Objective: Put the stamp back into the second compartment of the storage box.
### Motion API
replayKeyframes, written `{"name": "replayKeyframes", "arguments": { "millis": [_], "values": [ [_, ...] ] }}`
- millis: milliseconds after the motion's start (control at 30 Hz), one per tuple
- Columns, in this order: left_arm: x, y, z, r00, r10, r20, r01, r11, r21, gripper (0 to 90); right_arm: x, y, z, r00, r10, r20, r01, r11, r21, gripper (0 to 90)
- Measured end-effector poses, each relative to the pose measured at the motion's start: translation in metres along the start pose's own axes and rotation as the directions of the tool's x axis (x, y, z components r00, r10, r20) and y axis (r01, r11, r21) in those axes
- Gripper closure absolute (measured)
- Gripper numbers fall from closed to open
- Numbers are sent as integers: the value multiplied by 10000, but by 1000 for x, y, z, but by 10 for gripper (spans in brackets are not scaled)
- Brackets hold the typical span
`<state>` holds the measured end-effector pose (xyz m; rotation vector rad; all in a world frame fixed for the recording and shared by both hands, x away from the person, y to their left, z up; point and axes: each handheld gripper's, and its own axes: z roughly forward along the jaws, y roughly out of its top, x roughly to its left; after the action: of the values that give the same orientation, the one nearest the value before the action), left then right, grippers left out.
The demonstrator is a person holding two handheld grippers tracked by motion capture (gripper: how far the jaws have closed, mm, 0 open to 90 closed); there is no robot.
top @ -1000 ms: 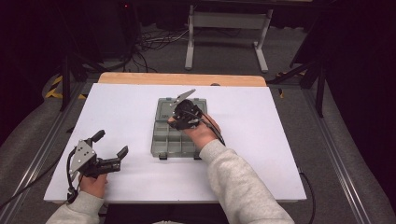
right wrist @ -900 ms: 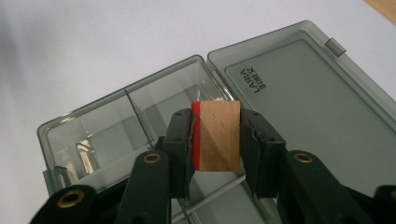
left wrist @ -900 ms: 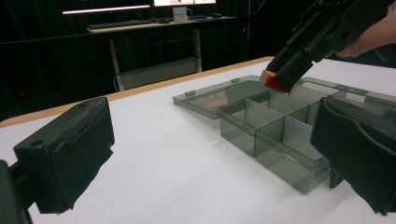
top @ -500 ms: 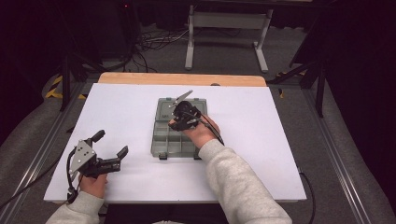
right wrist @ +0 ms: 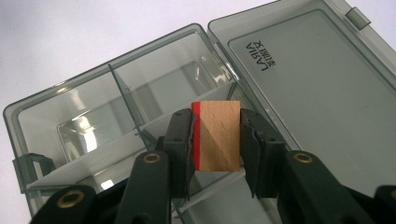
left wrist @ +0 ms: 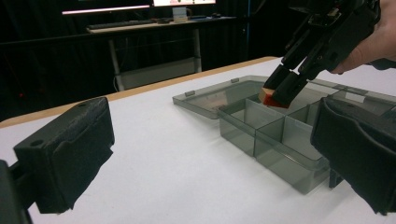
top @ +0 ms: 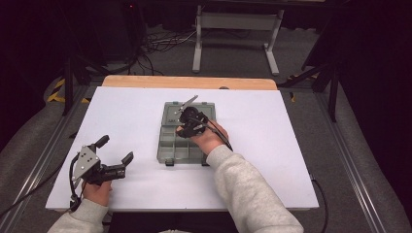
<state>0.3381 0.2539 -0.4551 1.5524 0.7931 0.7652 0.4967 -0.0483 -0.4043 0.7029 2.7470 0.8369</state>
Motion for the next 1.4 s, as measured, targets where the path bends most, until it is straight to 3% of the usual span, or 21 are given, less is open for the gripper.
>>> {"name": "replayKeyframes", "arguments": {
  "millis": [967, 1400],
  "values": [
    [0, 0, 0, 10000, -19, 24, 19, 10000, -22, 5, 3, -2, 9, 9996, -266, -56, 269, 9980, 567, 657],
    [0, 0, 0, 10000, -43, 31, 43, 10000, -16, 5, 2, -2, 3, 9997, -247, 8, 247, 9994, 252, 618]
  ]
}}
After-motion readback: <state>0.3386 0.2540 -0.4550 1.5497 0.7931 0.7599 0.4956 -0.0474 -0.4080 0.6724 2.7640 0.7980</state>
